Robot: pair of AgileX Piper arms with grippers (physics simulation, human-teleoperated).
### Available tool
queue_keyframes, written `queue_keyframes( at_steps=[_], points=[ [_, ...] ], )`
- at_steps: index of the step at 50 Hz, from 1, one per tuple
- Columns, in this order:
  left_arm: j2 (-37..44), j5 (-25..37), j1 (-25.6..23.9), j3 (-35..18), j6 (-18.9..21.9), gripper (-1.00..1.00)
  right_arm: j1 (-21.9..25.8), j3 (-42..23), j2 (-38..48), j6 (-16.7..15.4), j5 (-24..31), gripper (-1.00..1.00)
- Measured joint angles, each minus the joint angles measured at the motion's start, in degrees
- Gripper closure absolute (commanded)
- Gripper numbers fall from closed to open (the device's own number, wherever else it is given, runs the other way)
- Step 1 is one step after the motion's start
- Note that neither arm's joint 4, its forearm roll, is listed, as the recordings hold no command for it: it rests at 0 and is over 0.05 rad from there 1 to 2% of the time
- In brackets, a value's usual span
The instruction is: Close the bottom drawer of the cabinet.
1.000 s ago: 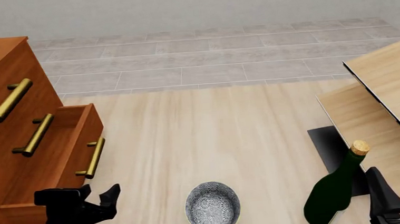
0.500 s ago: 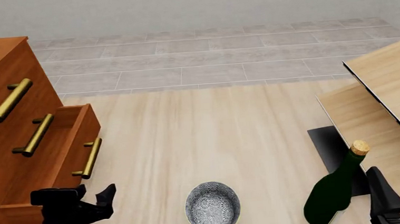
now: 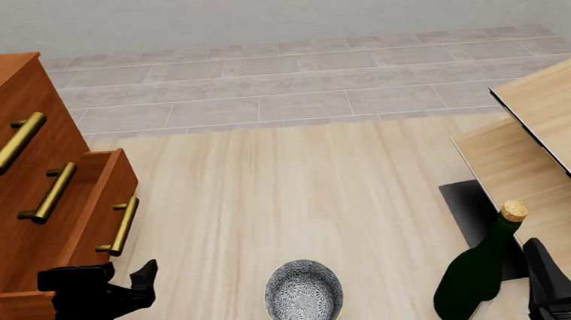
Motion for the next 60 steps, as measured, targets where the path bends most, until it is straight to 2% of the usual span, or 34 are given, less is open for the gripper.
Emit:
queue_keyframes(
  at_steps=[60],
  points=[
    [3.88, -1.05, 6.13, -2.09, 2.37, -1.0, 0.34, 0.01, 0.05, -0.27, 0.21, -1.0]
  ],
)
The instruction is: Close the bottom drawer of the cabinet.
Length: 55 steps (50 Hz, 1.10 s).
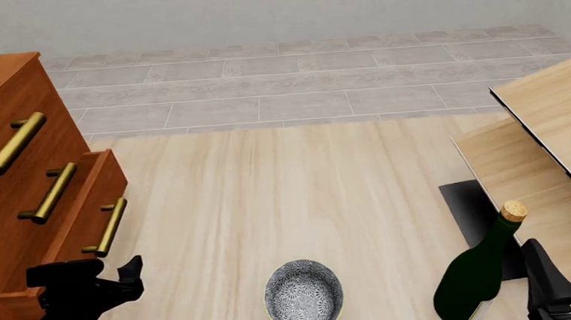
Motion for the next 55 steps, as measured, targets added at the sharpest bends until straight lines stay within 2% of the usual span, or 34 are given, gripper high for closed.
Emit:
queue_keyframes(
  at_steps=[55],
  points=[
    [3.11, -2.32, 6.09, -1.01, 4.18, -1.0, 0.15, -0.11, 0.03, 0.1, 0.08, -1.0]
  ],
)
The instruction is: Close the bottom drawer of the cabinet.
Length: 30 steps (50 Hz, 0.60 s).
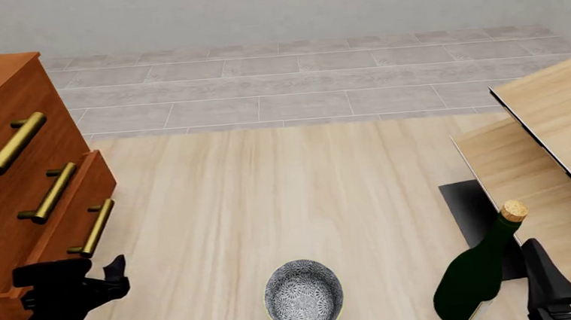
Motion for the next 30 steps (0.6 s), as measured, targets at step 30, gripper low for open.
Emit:
queue_keyframes(
  at_steps=[30],
  points=[
    [2.34, -2.38, 3.18, -0.59, 2.22, -1.0, 0.15, 0.15, 0.1, -0.19, -0.07, -1.0]
  ],
)
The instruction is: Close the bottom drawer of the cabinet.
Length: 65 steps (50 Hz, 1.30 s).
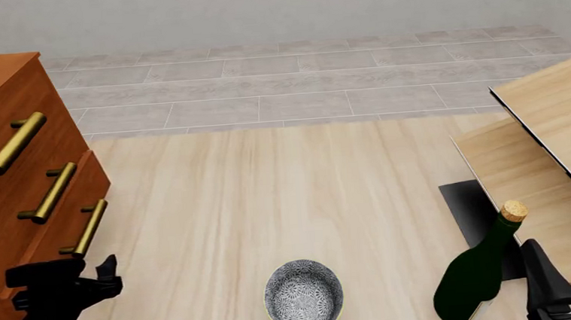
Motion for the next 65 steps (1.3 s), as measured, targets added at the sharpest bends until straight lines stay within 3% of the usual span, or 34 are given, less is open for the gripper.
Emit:
queue_keyframes(
  at_steps=[65],
  points=[
    [2.34, -1.89, 3.59, -0.67, 3.93, -1.0, -0.11, -0.08, -0.1, 0.15, 0.02, -1.0]
  ],
)
